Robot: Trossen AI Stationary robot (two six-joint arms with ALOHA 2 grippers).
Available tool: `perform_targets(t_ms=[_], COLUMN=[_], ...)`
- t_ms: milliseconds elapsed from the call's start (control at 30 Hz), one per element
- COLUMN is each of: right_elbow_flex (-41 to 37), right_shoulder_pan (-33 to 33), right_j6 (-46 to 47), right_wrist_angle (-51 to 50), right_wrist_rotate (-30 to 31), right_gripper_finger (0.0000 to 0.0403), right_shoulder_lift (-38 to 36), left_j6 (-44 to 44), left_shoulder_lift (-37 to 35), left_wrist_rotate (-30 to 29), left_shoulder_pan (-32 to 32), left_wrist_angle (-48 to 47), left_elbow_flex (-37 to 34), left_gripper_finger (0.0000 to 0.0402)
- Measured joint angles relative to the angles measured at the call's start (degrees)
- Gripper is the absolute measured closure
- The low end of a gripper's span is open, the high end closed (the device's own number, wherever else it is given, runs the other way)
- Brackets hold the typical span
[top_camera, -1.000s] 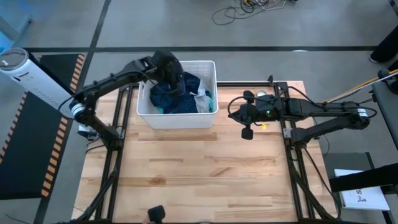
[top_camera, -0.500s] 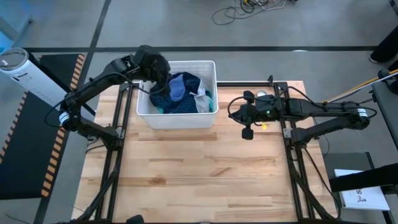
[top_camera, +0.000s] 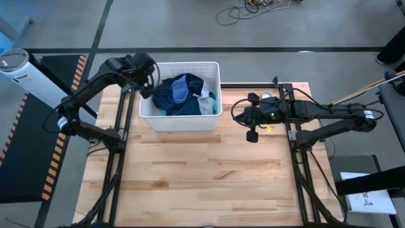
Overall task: Sort clothes
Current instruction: Adjust the white laundry bin, then return to Home Position
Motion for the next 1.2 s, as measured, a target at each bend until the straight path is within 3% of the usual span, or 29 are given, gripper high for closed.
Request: perform_targets(t_ms=[300,533,833,1033,1133,1200], right_elbow_flex=[0.0,0.0,0.0,0.0,-0.6,-1.9], right_shoulder_pan=[0.0,0.0,0.0,0.0,0.5,1.1], right_j6=[0.0,0.0,-0.1,-2.1,-5.2,-7.4], right_wrist_angle=[-1.5,-3.0,-3.5,-3.8,-2.1,0.4], right_wrist_rotate=[0.0,0.0,0.0,0.2,0.3,0.2], right_gripper_finger=[0.0403,0.0403,0.0403,0.0403,0.0403,0.0403], right_shoulder_lift=[0.0,0.0,-0.2,-0.8,-2.3,-4.0], left_j6=[-4.4,-2.7,-1.7,-1.1,-0.2,-0.1], left_shoulder_lift=[0.3,0.3,0.5,0.0,-4.0,-8.3], left_wrist_rotate=[-0.3,4.2,20.1,20.7,21.3,25.6], left_shoulder_pan=[4.4,4.9,4.7,4.6,3.9,3.6], left_wrist_angle=[-3.3,2.9,17.1,19.1,22.2,27.4], left_elbow_flex=[-2.3,-10.2,-14.8,-14.4,-14.0,-14.6], left_gripper_finger=[0.0401,0.0401,0.0401,0.0401,0.0401,0.0401])
